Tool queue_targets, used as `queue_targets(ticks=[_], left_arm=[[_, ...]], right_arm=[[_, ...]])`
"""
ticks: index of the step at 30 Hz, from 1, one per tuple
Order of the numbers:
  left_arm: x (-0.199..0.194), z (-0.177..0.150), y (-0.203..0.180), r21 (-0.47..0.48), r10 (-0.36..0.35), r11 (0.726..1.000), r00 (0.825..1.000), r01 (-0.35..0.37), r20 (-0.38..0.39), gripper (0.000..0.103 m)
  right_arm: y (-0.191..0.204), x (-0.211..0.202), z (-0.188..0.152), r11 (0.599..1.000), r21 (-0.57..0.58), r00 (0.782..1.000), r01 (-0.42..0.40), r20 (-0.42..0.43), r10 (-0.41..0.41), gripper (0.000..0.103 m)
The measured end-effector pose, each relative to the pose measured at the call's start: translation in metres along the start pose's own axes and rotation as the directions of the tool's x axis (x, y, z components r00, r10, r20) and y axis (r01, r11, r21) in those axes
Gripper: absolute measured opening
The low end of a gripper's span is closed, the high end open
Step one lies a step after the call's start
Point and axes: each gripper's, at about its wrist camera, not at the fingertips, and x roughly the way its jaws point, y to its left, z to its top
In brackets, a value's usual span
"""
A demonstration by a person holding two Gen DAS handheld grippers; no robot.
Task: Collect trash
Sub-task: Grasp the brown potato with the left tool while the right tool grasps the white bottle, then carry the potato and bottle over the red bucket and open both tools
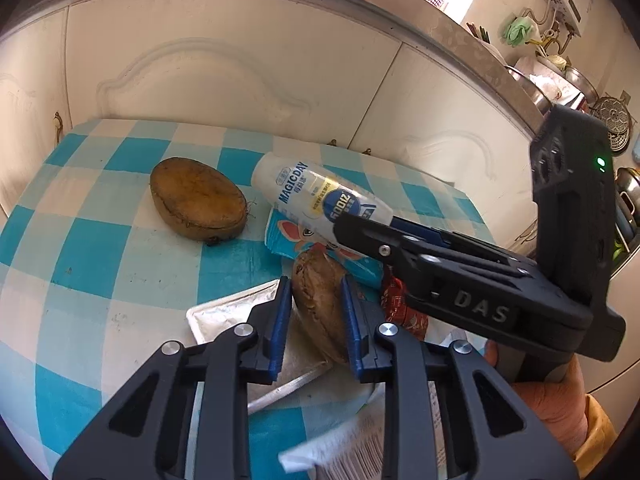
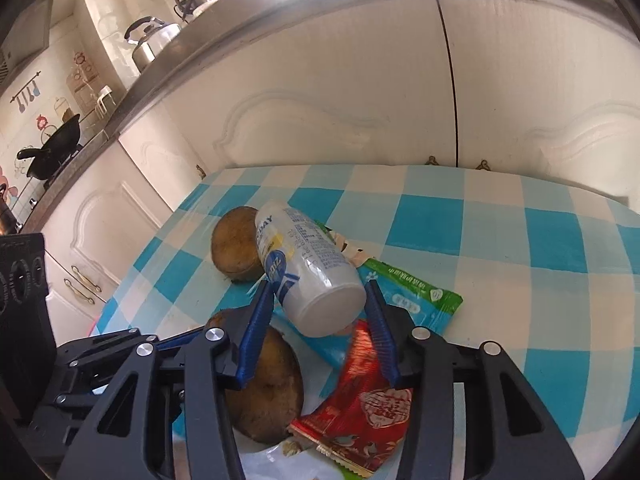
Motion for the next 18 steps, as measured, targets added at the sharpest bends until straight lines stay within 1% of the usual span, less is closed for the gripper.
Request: queue_targets(ticks=[5,8,14,18], left_arm=[[-0.009,-0.002,0.005,-0.016,-0.022,1.000,1.000,0.022,0.006,0.023],[-0.018,-0.007,0.008,-0.016,-0.021,1.000,1.000,0.021,0.015,0.022],[-0.034,-0.014,0.020,-0.048,-0.029,0.998,0.999,0.031,0.028,0.020],[-0.049,-0.018,0.028,-0.055,-0.022,0.998,0.999,0.024,0.043,0.019]], right_arm=[[0.004,-0.020,-0.009,0.999,0.040,0.999,-0.003,0.047,0.001,0.047],[0.007,-0.037,-0.015,0.998,0.060,0.997,-0.007,0.082,0.002,0.046],[0.011,-0.067,-0.031,0.993,0.115,0.990,-0.024,0.142,0.007,0.046],[0.015,-0.086,-0.044,0.988,0.148,0.983,-0.033,0.181,0.006,0.046]])
